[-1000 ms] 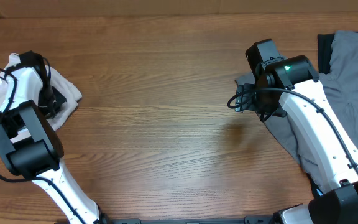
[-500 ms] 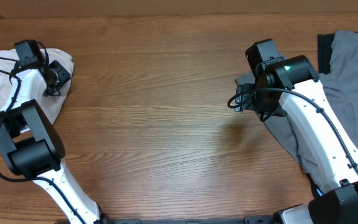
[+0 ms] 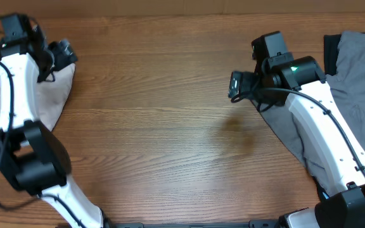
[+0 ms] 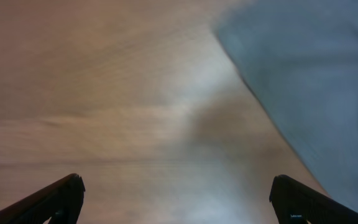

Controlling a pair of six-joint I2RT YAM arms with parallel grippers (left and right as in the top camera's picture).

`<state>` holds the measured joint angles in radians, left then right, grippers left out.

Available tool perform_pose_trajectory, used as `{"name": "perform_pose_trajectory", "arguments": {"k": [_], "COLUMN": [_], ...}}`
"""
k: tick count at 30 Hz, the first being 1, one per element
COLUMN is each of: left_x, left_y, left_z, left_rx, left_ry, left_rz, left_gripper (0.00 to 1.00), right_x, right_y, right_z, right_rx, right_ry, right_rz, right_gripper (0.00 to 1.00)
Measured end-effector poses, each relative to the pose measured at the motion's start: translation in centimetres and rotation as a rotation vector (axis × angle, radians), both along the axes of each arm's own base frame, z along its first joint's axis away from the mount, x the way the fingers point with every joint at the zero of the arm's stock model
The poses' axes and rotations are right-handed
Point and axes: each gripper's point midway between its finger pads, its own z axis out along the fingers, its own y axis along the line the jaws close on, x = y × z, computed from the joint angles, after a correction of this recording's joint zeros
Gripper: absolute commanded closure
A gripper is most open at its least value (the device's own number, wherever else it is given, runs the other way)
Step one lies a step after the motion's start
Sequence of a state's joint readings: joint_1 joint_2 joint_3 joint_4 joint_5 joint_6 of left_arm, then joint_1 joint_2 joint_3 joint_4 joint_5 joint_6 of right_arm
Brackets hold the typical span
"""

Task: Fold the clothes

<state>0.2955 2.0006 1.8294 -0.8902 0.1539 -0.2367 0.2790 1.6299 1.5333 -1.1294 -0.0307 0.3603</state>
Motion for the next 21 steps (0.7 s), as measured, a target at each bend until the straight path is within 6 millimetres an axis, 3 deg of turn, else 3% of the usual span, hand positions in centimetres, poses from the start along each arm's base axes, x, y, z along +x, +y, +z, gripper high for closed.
{"name": "perform_pose_trajectory", "arguments": {"k": [4, 5, 6, 9, 13, 17, 21], "left_x": [-1.3, -1.7, -2.9, -8.2, -13.6, -15.6, -15.9], "left_y": [-7.7, -8.9, -11.5, -15.7, -15.9, -14.9, -14.4], "left_z": [6.2, 6.7, 7.3, 5.9, 4.3, 4.0, 5.1], "left_rx": [0.051, 0.055, 0.056, 0.034, 0.012, 0.047, 0.088], "left_ry": [-0.069, -0.065, -0.048, 0.153, 0.385, 0.477, 0.415], "left_rz": [-0.207, -0.238, -0.305, -0.426, -0.453, -0.437, -0.426], "left_gripper": [0.0, 0.0, 0.0, 0.0, 0.0, 0.0, 0.0], "right_x": [2.8, 3.1, 3.4, 3.6, 2.6, 2.4, 1.3], "right_y": [1.2, 1.3, 1.2, 0.3, -2.2, -4.7, -5.5], "right_z": [1.7, 2.0, 2.2, 2.2, 1.1, 1.6, 4.3], "right_rx": [0.101, 0.11, 0.113, 0.096, 0.057, 0.035, 0.018], "right_ry": [-0.123, -0.144, -0.16, -0.167, -0.096, -0.099, -0.213], "right_rz": [0.075, 0.098, 0.115, 0.135, 0.096, 0.043, 0.03], "right_gripper": [0.0, 0.0, 0.0, 0.0, 0.0, 0.0, 0.0]}}
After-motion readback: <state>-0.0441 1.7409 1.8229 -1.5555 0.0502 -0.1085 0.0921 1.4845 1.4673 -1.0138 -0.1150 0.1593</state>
